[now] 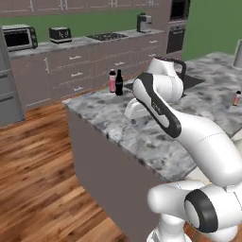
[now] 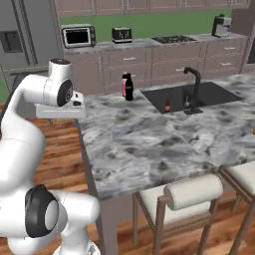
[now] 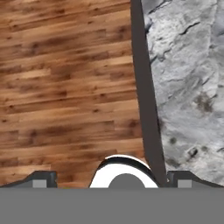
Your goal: Place the large bottle from the dining counter next to the other large bottle outside the sink, and place the small bottle from the dining counter next to the other small bottle inside the sink.
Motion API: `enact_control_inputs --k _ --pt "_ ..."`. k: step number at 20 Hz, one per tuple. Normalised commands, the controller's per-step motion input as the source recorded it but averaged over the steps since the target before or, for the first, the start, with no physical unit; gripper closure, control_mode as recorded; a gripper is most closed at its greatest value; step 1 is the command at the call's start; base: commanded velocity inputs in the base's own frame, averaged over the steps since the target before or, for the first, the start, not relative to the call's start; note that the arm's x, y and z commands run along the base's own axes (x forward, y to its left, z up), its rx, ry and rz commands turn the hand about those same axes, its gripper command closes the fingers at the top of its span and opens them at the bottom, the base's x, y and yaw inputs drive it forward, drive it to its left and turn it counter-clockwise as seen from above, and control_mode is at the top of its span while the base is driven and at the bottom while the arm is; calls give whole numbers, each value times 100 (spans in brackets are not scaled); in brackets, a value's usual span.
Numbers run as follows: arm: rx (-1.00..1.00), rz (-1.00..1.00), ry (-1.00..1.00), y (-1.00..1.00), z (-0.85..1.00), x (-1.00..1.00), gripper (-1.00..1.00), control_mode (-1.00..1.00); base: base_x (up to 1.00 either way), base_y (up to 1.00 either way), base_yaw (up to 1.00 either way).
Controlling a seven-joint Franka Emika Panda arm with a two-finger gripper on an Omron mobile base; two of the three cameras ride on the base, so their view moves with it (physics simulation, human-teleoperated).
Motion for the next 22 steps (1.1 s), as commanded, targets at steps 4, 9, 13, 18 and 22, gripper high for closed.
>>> enact_control_inputs --k 4,9,13,18,22 --pt "0 0 0 0 0 0 -100 100 -11 -85 55" --pt "0 0 0 0 0 0 -100 100 -64 -53 43" --pt "0 0 0 0 0 0 -100 100 -91 -11 28" --pt "0 0 0 0 0 0 -100 100 -28 -22 4" --pt "0 0 0 0 0 0 -100 100 0 -89 -8"
